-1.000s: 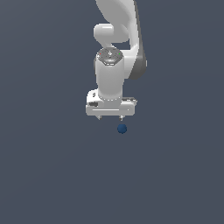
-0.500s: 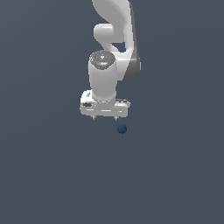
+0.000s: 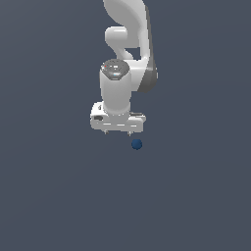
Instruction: Pick up the object and move it to a goal position.
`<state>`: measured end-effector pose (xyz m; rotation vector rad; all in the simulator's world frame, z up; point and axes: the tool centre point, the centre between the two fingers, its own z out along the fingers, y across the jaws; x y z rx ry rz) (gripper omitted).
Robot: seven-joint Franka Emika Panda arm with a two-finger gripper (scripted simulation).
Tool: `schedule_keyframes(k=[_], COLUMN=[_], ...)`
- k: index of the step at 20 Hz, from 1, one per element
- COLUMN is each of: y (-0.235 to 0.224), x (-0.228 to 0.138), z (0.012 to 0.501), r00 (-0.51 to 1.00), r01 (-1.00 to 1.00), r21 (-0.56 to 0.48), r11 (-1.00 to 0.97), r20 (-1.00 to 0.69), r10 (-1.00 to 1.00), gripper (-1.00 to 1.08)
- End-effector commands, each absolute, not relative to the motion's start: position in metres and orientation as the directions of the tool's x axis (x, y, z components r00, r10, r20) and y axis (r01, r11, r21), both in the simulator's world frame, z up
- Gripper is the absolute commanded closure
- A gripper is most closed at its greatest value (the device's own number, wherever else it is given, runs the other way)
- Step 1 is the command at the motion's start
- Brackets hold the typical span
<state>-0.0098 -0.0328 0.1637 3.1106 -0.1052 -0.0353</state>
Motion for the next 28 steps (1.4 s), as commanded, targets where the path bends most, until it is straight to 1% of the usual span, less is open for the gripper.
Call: schedule_keyframes(k=[1,17,28], y=[-0.027,0.041,0.059], x=[-0.010,-0.026,-0.033], z=[0.159,0.097,0.081], r00=[0.996,0.961,0.944], r01=[-0.081,-0.275,-0.329], r21=[0.028,0.006,0.000], r11=[-0.996,-0.961,-0.944], r20=[-0.020,-0.003,0.000], r10=[-0.082,-0.275,-0.329], gripper=[-0.92,-0.92,-0.92])
